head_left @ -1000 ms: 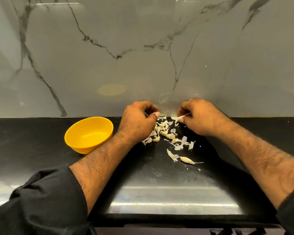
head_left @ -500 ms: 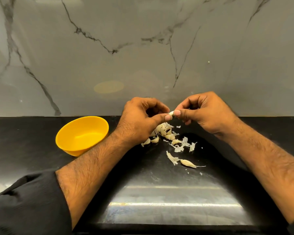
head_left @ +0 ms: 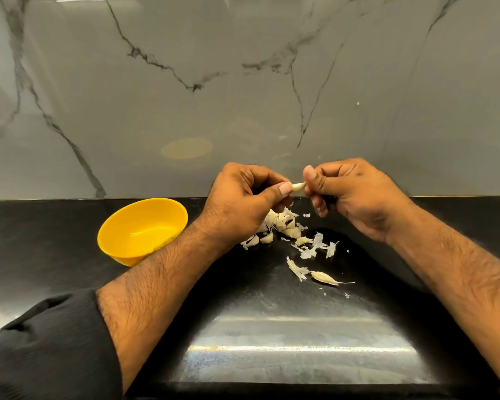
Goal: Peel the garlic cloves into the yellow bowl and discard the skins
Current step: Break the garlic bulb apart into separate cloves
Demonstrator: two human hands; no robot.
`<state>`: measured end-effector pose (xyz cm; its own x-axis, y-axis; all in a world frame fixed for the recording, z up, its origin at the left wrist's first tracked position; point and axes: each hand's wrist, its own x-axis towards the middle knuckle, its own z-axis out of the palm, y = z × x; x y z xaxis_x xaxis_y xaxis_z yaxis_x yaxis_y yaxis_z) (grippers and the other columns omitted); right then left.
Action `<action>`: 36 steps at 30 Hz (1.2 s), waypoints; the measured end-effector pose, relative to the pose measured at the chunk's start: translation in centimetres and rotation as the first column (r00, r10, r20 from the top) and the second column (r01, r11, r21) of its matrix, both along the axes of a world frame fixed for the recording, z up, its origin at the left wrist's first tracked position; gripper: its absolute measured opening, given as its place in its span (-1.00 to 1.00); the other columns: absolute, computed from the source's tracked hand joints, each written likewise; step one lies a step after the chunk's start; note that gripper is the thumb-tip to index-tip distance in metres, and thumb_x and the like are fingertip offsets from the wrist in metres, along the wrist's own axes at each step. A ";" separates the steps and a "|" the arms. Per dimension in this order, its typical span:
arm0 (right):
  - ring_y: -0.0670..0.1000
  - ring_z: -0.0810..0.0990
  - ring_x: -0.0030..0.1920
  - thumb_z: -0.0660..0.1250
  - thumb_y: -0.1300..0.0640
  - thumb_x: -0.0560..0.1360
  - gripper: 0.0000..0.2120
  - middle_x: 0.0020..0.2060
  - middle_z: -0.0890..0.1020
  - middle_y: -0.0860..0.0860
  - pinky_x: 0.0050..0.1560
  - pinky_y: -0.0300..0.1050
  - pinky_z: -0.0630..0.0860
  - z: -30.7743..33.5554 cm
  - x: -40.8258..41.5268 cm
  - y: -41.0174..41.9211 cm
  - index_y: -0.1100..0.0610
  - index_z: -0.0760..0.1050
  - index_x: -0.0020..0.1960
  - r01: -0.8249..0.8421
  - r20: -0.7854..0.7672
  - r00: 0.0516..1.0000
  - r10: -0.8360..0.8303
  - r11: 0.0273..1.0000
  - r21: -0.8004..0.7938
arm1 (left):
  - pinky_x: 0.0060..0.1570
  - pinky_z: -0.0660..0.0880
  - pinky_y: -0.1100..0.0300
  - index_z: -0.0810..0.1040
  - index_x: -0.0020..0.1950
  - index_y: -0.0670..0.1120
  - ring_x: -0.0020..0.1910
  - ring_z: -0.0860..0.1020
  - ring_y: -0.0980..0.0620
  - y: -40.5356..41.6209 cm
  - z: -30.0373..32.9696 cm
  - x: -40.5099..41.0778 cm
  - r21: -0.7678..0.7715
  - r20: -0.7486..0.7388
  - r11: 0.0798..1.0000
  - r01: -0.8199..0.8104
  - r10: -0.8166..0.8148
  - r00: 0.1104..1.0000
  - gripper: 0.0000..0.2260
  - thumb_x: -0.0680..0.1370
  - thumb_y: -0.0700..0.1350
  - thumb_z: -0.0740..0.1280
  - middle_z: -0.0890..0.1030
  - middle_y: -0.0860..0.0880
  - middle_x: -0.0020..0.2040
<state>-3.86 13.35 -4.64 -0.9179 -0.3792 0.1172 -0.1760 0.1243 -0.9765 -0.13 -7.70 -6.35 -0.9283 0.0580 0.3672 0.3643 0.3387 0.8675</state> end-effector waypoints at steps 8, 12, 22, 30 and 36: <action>0.06 0.63 -0.20 0.37 -0.08 0.55 -0.62 -0.15 0.72 0.18 -0.26 -0.15 0.55 0.1 -0.1 0.4 0.23 0.70 0.08 -0.068 -0.050 0.996 0.070 0.997 0.036 | -0.17 0.67 0.14 0.76 0.00 -0.13 -0.27 0.71 0.00 -0.2 -0.1 -0.3 0.020 -0.009 0.999 -0.028 0.028 1.000 -0.94 0.59 -0.15 0.52 0.75 -0.06 -0.24; 0.07 0.70 -0.22 0.49 0.20 0.48 -0.78 -0.16 0.74 0.23 -0.25 -0.19 0.64 -0.1 -0.2 0.5 0.29 0.71 0.08 -0.125 -0.087 0.988 0.129 0.991 0.053 | -0.25 0.60 0.26 0.75 -0.08 -0.06 -0.33 0.67 0.13 0.0 -0.3 -0.1 -0.114 -0.054 0.991 -0.073 0.067 0.996 -0.90 0.58 -0.05 0.54 0.72 0.02 -0.30; -0.20 0.69 -0.15 0.61 0.14 0.47 -0.84 -0.23 0.73 -0.20 0.02 -0.20 0.58 -0.4 -1.1 1.5 -0.08 0.73 -0.04 0.177 -0.271 0.963 -0.004 0.767 0.617 | -0.24 0.66 0.08 0.67 -0.18 0.00 -0.39 0.56 0.15 0.3 -0.7 -0.8 -0.177 -0.082 0.961 -0.213 0.201 0.976 -0.71 0.58 0.19 0.49 0.66 0.00 -0.34; -0.16 0.64 -0.03 0.56 0.09 0.51 -0.89 -0.11 0.67 -0.23 0.07 -0.10 0.63 0.8 -1.4 0.8 -0.13 0.71 -0.05 0.240 -0.389 0.903 0.184 0.535 0.810 | -0.16 0.70 0.05 0.68 -0.15 0.02 -0.29 0.65 0.11 0.4 -0.6 -1.7 -0.241 -0.091 0.927 -0.288 0.274 0.957 -0.75 0.57 0.17 0.50 0.67 0.07 -0.30; -0.16 0.60 -0.05 0.51 -0.03 0.55 -0.92 -0.13 0.60 -0.25 0.05 -0.01 0.63 0.4 -0.9 1.8 -0.15 0.71 0.04 0.231 -0.459 0.803 0.380 0.511 0.828 | -0.21 0.67 0.10 0.68 -0.16 0.01 -0.32 0.61 0.14 1.1 -0.8 -2.0 -0.233 -0.099 0.923 -0.307 0.292 0.951 -0.75 0.56 0.17 0.51 0.66 0.06 -0.31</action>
<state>-4.79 15.15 -4.19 -0.7605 -0.6331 0.1446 -0.6489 0.7496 -0.1310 -2.11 -6.62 -7.16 -0.8924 -0.1248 0.4337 0.2629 0.6374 0.7243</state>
